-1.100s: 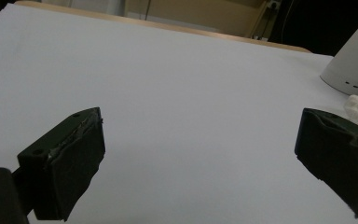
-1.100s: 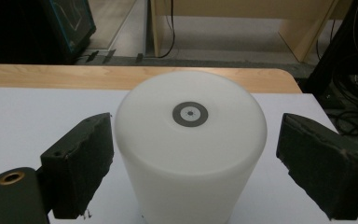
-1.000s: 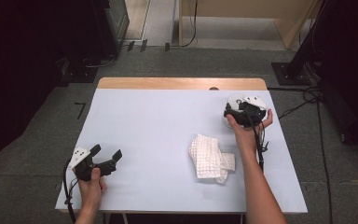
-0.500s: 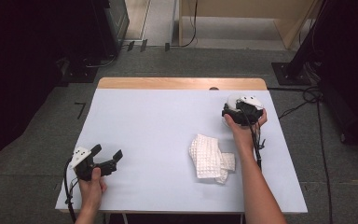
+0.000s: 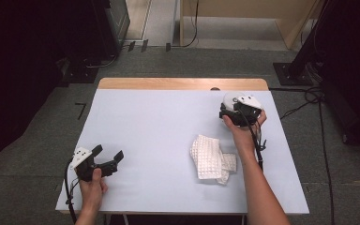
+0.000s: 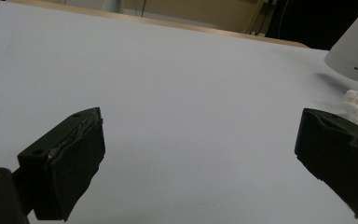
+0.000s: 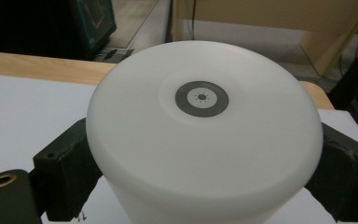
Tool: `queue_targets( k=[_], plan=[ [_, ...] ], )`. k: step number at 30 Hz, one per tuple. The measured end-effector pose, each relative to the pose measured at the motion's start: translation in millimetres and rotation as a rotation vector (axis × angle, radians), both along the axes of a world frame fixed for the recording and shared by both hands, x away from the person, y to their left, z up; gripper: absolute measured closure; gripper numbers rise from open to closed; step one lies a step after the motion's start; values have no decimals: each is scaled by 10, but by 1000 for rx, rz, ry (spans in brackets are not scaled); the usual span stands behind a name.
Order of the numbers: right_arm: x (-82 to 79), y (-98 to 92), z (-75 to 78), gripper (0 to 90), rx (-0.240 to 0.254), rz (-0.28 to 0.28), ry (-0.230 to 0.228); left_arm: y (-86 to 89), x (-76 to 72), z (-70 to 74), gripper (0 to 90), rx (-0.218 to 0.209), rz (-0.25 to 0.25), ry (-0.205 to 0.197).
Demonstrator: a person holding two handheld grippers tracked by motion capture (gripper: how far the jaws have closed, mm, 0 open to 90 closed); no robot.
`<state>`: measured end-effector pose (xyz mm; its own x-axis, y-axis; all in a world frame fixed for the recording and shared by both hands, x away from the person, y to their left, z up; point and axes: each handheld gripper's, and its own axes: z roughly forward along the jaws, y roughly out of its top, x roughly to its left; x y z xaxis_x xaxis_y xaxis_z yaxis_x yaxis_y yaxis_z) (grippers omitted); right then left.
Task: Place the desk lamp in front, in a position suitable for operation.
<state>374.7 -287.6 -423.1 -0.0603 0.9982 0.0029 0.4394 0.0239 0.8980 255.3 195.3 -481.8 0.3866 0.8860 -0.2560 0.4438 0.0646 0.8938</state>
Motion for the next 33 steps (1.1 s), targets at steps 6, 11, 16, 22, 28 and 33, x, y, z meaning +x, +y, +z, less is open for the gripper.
queue_targets(
  k=[6, 11, 16, 22, 28, 33],
  plan=[
    [-122, 307, 168, 85, -11, 89, -23, 5, 0, -1, 17, -4, 1, 1],
    [-218, 572, 238, 84, -10, 146, -27, 6, 0, -1, 17, -8, 1, 1],
    [-354, 950, 282, 84, -5, 228, -27, 14, 3, -2, 18, -16, 3, 1],
    [-465, 1283, 277, 84, -3, 312, -25, 13, 2, -2, 17, -14, 2, 2],
    [-591, 1685, 151, 84, -15, 396, 0, 14, 1, -2, 18, -15, -5, 3],
    [-688, 1923, 81, 84, -14, 445, 8, 14, 2, -3, 18, -23, -3, 0]
  ],
)
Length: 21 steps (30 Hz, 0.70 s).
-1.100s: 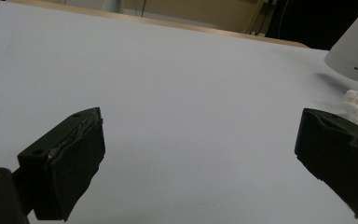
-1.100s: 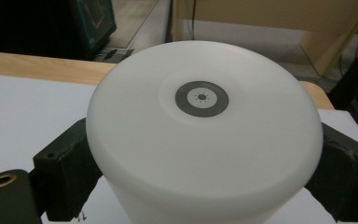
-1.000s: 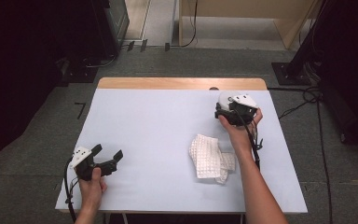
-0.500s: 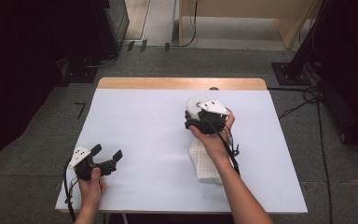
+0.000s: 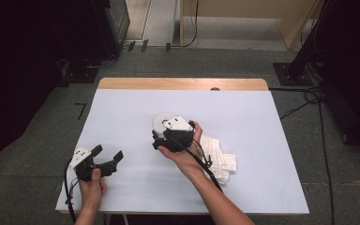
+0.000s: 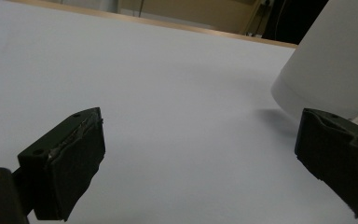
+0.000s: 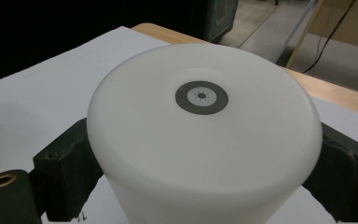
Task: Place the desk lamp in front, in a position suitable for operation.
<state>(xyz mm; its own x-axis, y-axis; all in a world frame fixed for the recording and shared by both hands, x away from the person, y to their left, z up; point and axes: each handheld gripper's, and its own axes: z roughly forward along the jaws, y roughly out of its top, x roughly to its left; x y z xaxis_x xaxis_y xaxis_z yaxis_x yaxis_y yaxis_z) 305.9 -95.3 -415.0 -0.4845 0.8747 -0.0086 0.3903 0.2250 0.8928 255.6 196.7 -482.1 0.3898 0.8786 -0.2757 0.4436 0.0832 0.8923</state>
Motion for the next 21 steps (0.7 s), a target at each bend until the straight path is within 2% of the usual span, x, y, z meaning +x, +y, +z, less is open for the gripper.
queue_targets(
  k=[6, 11, 12, 13, 15, 18, 20, 21],
  plan=[
    [-122, 224, -27, 84, -9, 51, -12, 0, -2, 1, 18, -2, -3, -2],
    [-163, 323, -80, 84, -9, 61, 13, -4, -3, 1, 18, -5, -3, -1],
    [-163, 323, -80, 84, -9, 61, 13, -4, -3, 1, 18, -3, -4, -2],
    [-189, 381, -108, 83, -39, 56, 0, -2, -3, 1, 18, 0, -5, -2],
    [-199, 426, -136, 83, -63, 53, -12, -1, -2, 1, 18, 3, -7, -2],
    [-206, 477, -188, 80, -86, 51, -4, -2, -4, 2, 18, 9, -11, -1],
    [-212, 484, -201, 73, -80, 43, -4, -3, -3, 2, 18, 9, -9, -2],
    [-217, 470, -192, 66, -57, 24, -14, -4, -2, 2, 18, 8, -10, -2]
  ],
)
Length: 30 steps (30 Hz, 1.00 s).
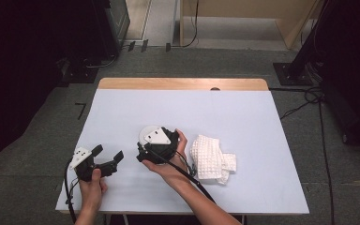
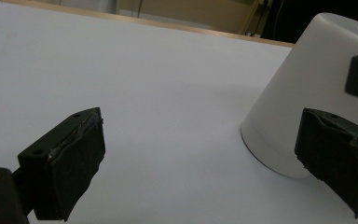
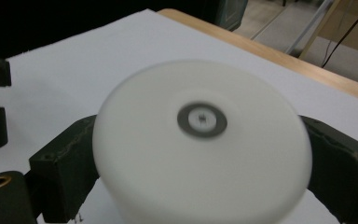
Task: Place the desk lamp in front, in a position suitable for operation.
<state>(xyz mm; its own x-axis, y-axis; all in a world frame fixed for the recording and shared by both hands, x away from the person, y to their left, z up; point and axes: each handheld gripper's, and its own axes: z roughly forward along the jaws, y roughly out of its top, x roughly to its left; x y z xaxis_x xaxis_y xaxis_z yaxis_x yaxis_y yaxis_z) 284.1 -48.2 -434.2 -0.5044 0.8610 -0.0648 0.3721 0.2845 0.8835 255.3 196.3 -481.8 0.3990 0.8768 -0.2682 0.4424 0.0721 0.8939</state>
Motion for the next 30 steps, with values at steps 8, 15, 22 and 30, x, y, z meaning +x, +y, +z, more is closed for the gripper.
queue_targets(
  k=[8, 15, 22, 30],
  plan=[
    [-48, -190, 181, 37, 139, 61, -28, -9, 4, 2, 18, 9, -2, -3],
    [-207, -445, 354, 51, 171, 53, -89, -19, 0, 5, 18, 12, -5, -6],
    [-320, -960, 393, 92, 181, -40, -107, -40, -22, 24, 18, 29, 11, -27],
    [-455, -1773, 277, 133, 186, -206, -107, -185, -20, 59, 18, 59, -12, -39]
  ],
)
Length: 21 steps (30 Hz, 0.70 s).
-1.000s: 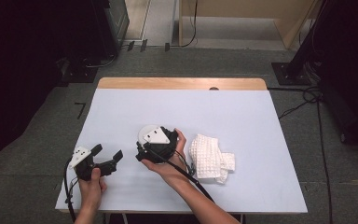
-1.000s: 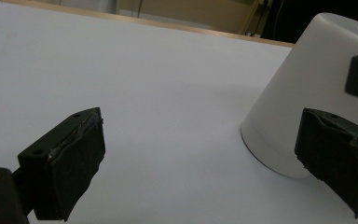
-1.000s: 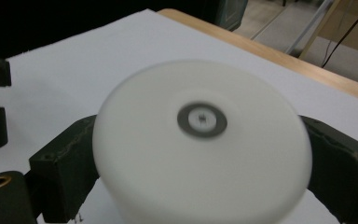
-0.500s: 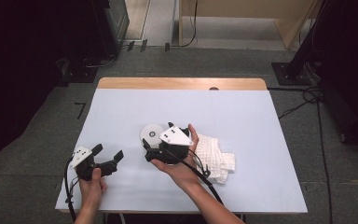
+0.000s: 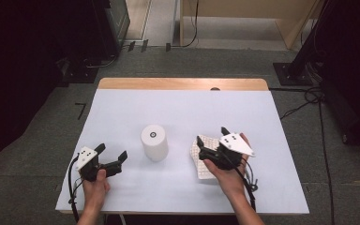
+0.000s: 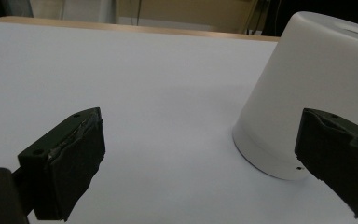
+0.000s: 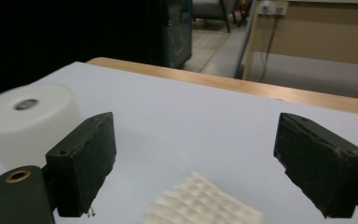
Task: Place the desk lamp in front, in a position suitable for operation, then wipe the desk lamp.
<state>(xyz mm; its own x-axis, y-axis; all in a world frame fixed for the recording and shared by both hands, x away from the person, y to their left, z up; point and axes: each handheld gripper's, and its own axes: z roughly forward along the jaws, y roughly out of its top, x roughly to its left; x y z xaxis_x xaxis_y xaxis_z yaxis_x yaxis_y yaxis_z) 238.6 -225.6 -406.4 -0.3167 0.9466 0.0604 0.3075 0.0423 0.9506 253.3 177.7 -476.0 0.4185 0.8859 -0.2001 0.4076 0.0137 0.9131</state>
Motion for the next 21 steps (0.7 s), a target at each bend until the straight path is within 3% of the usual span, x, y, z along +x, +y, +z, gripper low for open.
queue_targets(
  k=[2, 4, 5, 12, 14, 17, 21],
  plan=[
    [-75, -259, -76, 148, 39, -55, 5, -66, -5, 9, 18, 13, -20, -1],
    [-87, -313, -109, 152, 54, -65, 10, -91, -8, 13, 18, 13, -26, -1],
    [-88, -415, -196, 152, 47, -80, 52, -142, -13, 28, 18, 14, -41, -7],
    [-72, -495, -281, 154, 49, -77, 65, -301, -62, 80, 18, 38, -85, -19],
    [-65, -479, -311, 157, 30, -63, 67, -361, -79, 101, 17, 35, -108, -36],
    [-61, -468, -334, 160, 22, -62, 71, -399, -90, 116, 18, 50, -102, -49],
    [-26, -473, -394, 162, 20, -63, 93, -457, -96, 117, 17, 41, -101, -36]
  ],
)
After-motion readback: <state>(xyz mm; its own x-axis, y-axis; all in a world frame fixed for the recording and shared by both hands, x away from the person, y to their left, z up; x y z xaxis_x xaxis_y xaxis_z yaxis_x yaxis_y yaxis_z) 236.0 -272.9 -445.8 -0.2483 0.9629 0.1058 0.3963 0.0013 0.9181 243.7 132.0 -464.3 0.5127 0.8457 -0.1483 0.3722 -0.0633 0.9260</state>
